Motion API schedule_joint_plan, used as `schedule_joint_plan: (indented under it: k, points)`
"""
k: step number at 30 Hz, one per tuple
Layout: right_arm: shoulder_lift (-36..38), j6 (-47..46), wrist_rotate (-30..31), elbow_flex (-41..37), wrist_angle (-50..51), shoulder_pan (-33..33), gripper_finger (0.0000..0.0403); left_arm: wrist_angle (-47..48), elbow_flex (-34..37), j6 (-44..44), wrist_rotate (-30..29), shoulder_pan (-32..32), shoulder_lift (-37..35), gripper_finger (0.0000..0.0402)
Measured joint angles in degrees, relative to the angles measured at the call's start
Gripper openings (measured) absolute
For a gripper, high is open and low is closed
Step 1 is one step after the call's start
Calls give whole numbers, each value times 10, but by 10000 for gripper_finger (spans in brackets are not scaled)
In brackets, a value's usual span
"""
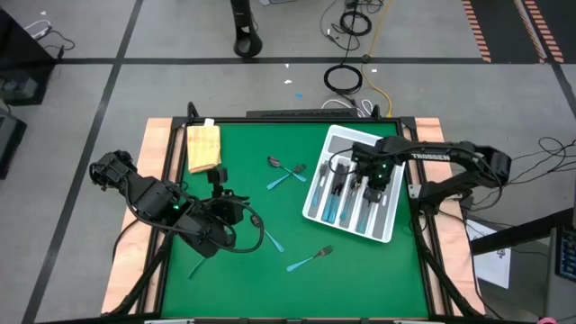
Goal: Sort silverware
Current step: Put the blue spoon into the white cutlery tray
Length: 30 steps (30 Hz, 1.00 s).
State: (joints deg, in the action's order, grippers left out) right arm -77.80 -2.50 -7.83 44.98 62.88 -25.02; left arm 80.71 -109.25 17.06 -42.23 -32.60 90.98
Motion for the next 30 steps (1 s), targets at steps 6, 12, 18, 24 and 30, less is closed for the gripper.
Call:
schedule_joint_plan:
  k: [6, 12, 18, 24, 30]
  points:
    - [30, 10, 0, 27, 34, 0, 0, 0, 0, 0, 0, 0, 0, 52]
    - [49, 17, 4, 66, 45, 0, 1, 0, 0, 1, 0, 0, 0, 52]
    - [51, 36, 4, 123, 72, -4, 1, 0, 0, 2, 0, 0, 0, 52]
    - [51, 50, 3, 168, 87, -20, 1, 0, 0, 5, 0, 0, 0, 52]
    - [51, 58, -13, 205, 94, -39, 1, 0, 0, 5, 0, 0, 0, 52]
